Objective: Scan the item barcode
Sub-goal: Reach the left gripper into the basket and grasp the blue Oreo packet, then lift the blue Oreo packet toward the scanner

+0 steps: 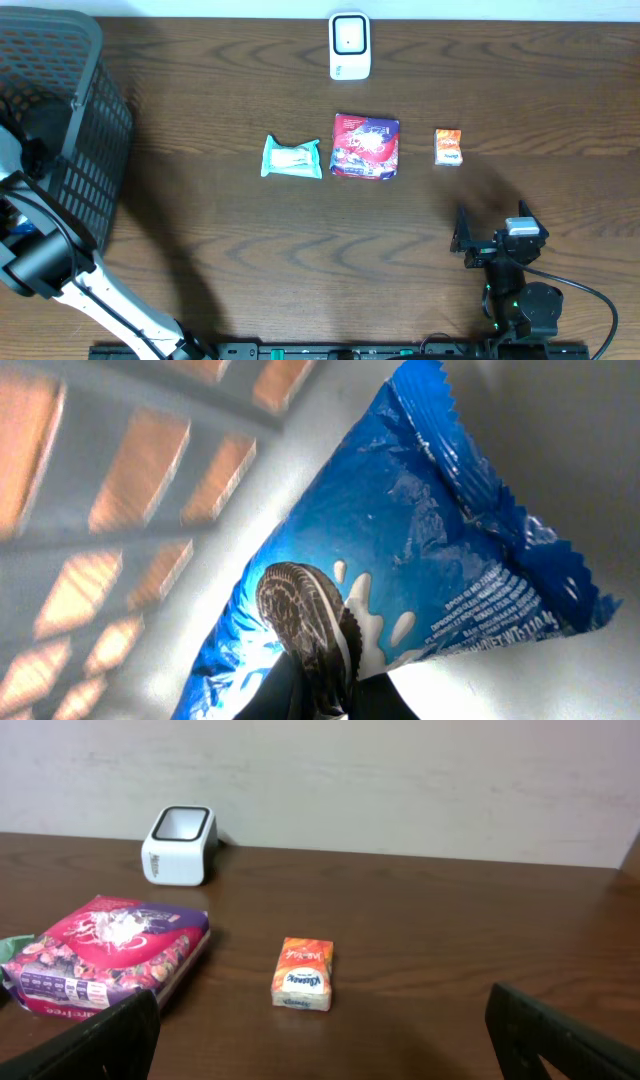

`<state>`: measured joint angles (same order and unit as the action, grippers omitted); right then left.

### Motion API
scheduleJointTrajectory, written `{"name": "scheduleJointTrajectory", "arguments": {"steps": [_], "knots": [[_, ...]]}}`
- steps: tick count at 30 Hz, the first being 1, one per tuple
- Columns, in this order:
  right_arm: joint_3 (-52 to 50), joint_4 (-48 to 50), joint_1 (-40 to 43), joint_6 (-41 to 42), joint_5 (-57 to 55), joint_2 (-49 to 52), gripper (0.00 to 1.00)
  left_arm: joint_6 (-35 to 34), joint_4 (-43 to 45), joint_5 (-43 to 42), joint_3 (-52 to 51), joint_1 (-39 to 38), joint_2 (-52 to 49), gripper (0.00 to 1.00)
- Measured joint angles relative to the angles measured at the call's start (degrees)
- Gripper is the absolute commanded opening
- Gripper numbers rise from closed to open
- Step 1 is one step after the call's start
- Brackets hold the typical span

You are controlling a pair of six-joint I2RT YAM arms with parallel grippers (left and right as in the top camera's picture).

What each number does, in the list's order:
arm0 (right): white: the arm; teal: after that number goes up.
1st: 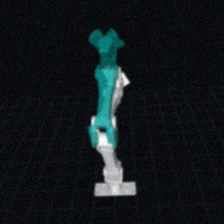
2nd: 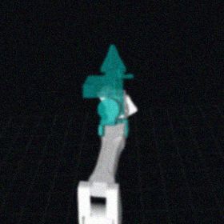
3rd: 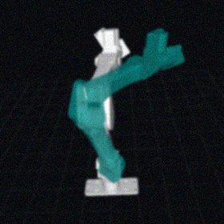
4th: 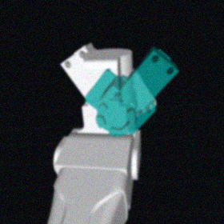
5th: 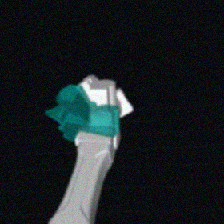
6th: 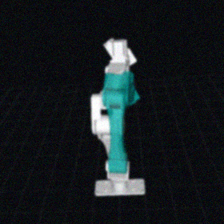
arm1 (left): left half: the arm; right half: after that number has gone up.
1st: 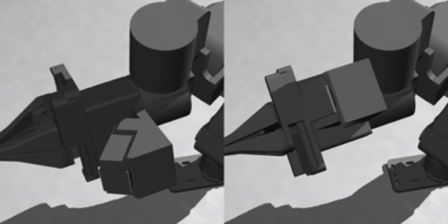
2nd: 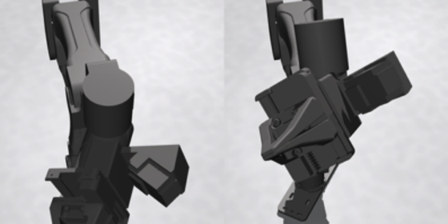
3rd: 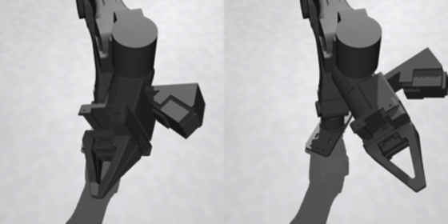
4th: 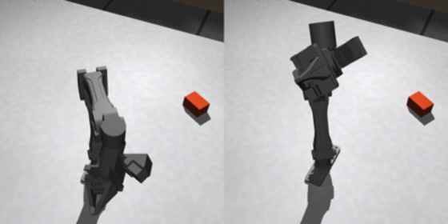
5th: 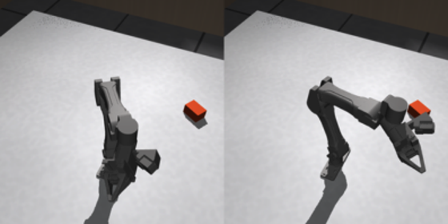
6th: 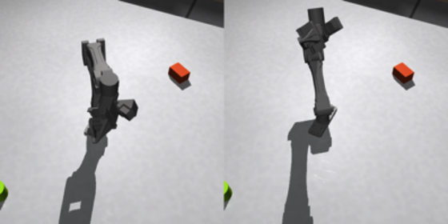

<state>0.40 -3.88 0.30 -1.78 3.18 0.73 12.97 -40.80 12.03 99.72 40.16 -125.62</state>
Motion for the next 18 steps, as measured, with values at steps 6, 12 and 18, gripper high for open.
{"name": "scheduleJointTrajectory", "arguments": {"steps": [6,12,18], "knots": [[0.0,0.0,0.0,0.0,0.0,0.0,0.99,-6.7,-0.9,-3.4,-1.0,-0.9,11.3,0.07],[0.0,0.0,0.0,0.0,0.0,0.0,0.99,-12.3,4.5,-15.8,-0.8,-3.5,30.8,0.07],[0.0,0.0,0.0,0.0,0.0,0.0,0.99,-27.2,7.8,-26.3,-0.6,-8.8,44.0,0.07]]}}
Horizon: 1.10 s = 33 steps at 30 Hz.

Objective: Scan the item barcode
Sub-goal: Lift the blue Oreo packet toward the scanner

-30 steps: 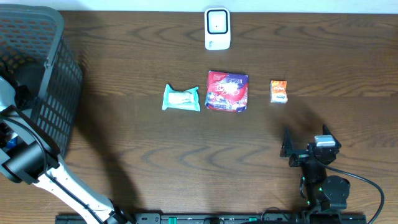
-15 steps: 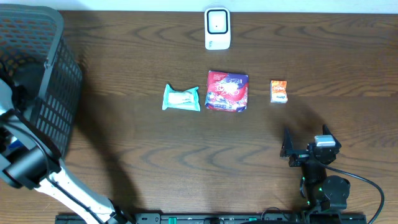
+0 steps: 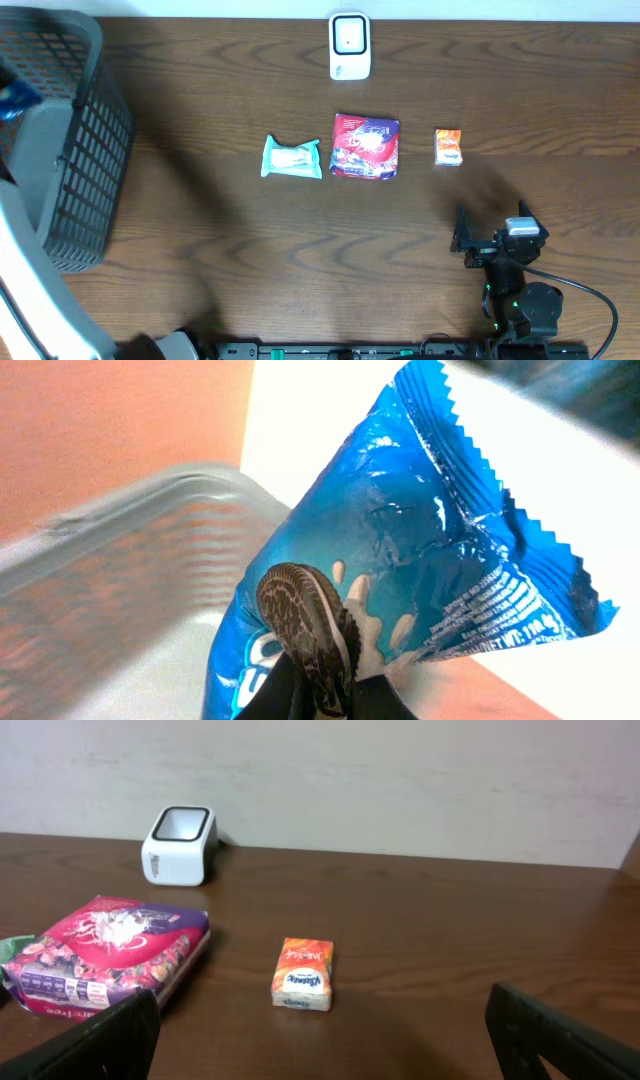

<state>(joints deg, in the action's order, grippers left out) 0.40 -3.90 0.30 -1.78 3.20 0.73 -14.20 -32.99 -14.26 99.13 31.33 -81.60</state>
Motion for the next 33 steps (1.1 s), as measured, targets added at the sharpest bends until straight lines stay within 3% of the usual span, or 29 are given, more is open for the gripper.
{"name": "scheduleJointTrajectory", "arguments": {"steps": [5,9,17,26,33], "knots": [[0.0,0.0,0.0,0.0,0.0,0.0,0.99,-10.0,-1.7,-4.1,0.0,-10.0,2.6,0.07],[0.0,0.0,0.0,0.0,0.0,0.0,0.99,-13.1,-8.9,-4.4,0.0,-20.2,1.3,0.07],[0.0,0.0,0.0,0.0,0.0,0.0,0.99,-14.8,-15.5,6.6,-1.0,-36.2,-7.9,0.08],[0.0,0.0,0.0,0.0,0.0,0.0,0.99,-14.3,-14.6,17.7,-1.4,-42.3,-24.5,0.07],[0.0,0.0,0.0,0.0,0.0,0.0,0.99,-14.3,-14.8,19.1,-1.4,-42.6,-34.1,0.07]]}}
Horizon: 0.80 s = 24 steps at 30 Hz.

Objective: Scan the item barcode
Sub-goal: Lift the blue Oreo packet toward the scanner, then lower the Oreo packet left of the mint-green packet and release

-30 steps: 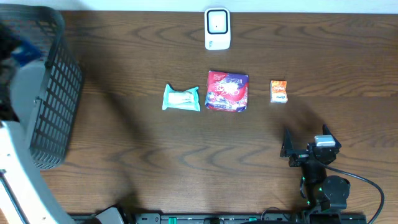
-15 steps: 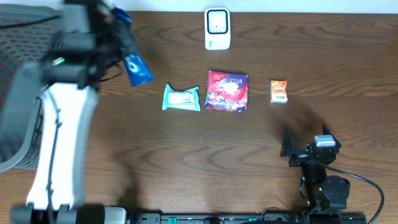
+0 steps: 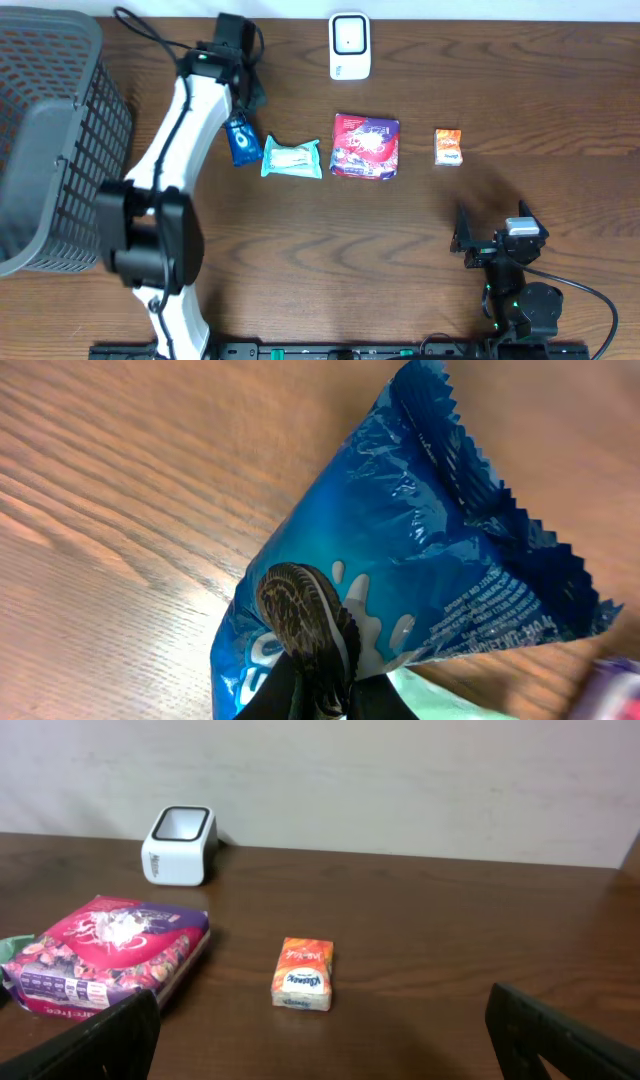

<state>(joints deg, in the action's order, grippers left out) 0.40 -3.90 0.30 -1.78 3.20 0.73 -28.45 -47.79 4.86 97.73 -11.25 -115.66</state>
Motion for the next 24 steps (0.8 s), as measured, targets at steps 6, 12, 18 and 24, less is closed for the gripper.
{"name": "scheduleJointTrajectory", "arguments": {"steps": [6,12,18,24], "knots": [[0.0,0.0,0.0,0.0,0.0,0.0,0.99,2.5,-0.5,0.0,-0.3,-1.2,-4.2,0.37],[0.0,0.0,0.0,0.0,0.0,0.0,0.99,4.7,-1.8,0.0,-0.4,-1.7,-3.9,0.68],[0.0,0.0,0.0,0.0,0.0,0.0,0.99,5.7,-4.9,0.0,-0.4,-1.7,2.0,0.98],[0.0,0.0,0.0,0.0,0.0,0.0,0.99,5.8,-9.8,0.0,-0.4,-1.7,13.4,0.98]]}}
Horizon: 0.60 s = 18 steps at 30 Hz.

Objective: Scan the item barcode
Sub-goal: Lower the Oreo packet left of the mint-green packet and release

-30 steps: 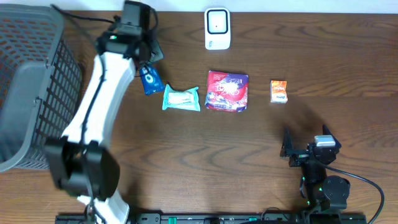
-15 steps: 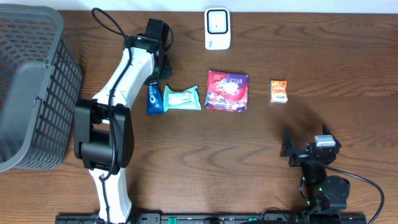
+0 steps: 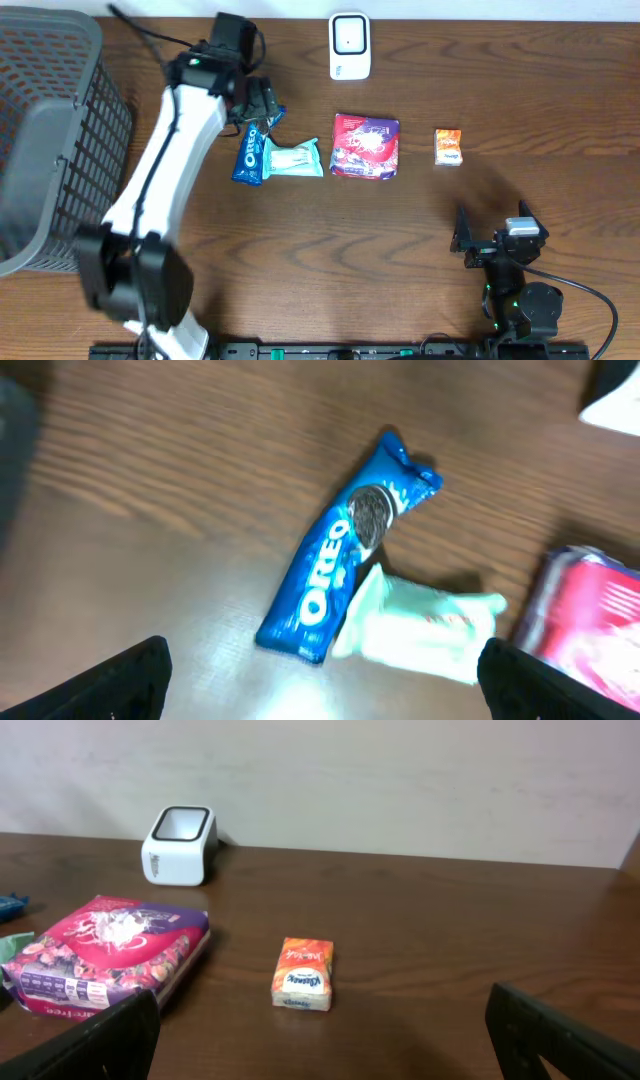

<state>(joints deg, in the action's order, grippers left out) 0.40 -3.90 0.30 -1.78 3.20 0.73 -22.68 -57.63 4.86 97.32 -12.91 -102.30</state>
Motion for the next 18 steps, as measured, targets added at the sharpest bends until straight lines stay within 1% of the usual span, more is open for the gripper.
{"name": "scheduleJointTrajectory", "arguments": {"steps": [4,18], "knots": [[0.0,0.0,0.0,0.0,0.0,0.0,0.99,0.0,-2.7,0.0,0.0,0.0,3.2,0.98],[0.0,0.0,0.0,0.0,0.0,0.0,0.99,0.0,-2.8,0.0,0.0,0.0,2.7,0.98]]}}
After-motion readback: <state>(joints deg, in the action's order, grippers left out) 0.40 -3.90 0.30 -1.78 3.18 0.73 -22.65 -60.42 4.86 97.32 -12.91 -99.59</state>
